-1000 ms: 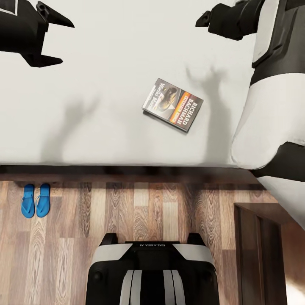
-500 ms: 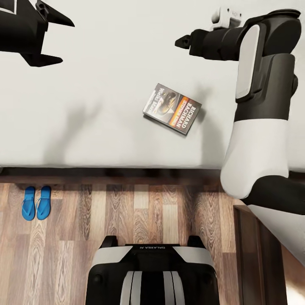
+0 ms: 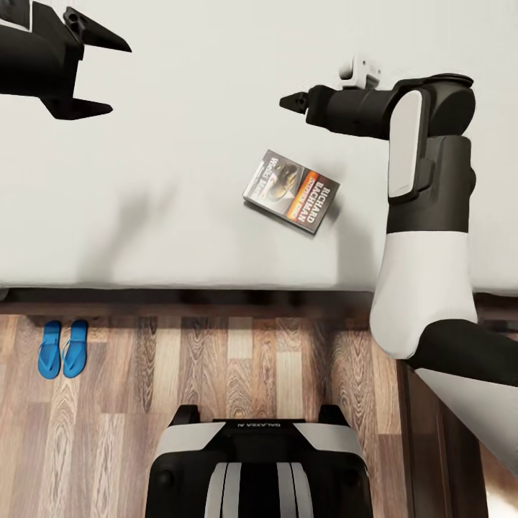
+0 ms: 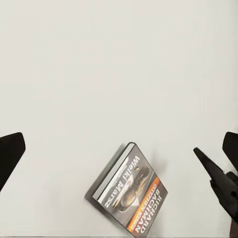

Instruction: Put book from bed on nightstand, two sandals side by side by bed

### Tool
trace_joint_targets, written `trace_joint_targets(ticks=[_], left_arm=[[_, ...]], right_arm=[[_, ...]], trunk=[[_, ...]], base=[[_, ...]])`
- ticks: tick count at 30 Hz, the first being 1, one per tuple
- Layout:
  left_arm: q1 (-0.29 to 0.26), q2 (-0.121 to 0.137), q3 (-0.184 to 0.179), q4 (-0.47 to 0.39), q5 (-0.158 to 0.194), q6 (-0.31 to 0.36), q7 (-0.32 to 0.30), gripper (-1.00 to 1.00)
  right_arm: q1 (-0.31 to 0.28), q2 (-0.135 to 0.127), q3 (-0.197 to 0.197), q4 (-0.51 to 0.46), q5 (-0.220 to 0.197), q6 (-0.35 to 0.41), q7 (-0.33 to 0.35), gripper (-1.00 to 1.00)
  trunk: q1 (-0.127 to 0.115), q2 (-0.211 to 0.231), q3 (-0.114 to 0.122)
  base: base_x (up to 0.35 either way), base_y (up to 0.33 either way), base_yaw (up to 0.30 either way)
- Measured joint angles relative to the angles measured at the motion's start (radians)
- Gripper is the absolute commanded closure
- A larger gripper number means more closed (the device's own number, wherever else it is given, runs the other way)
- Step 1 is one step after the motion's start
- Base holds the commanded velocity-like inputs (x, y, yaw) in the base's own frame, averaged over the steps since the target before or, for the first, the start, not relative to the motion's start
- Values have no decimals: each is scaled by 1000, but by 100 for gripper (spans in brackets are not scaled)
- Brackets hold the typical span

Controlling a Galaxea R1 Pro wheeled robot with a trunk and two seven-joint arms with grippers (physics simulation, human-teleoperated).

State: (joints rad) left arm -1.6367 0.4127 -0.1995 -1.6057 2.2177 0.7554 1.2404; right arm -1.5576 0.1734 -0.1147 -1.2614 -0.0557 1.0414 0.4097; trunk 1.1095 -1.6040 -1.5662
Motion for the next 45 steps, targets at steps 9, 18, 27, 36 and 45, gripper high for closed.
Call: trace_joint_targets(ticks=[9, 18, 27, 36, 45], left_arm=[[37, 23, 0, -3, 32, 2, 0, -100], [48, 45, -1, -3, 36, 27, -5, -100], [54, 47, -1, -3, 36, 30, -6, -100], [61, 47, -2, -3, 36, 32, -6, -100], [65, 47, -4, -3, 36, 36, -7, -100]], right_arm=[[96, -9, -5, -32, -52, -2, 163, -100], [154, -58, -12, -33, -88, -2, 229, -100], [159, -104, -13, -30, -95, -35, 224, -100], [176, -111, -13, 20, -94, -97, 220, -100], [180, -111, -12, 207, -96, -262, 218, -100]], trunk=[[0, 0, 14], [0, 0, 29], [0, 0, 43], [0, 0, 58], [0, 0, 72]], base=[[0, 0, 0], [0, 0, 0], [0, 0, 0], [0, 0, 3], [0, 0, 52]])
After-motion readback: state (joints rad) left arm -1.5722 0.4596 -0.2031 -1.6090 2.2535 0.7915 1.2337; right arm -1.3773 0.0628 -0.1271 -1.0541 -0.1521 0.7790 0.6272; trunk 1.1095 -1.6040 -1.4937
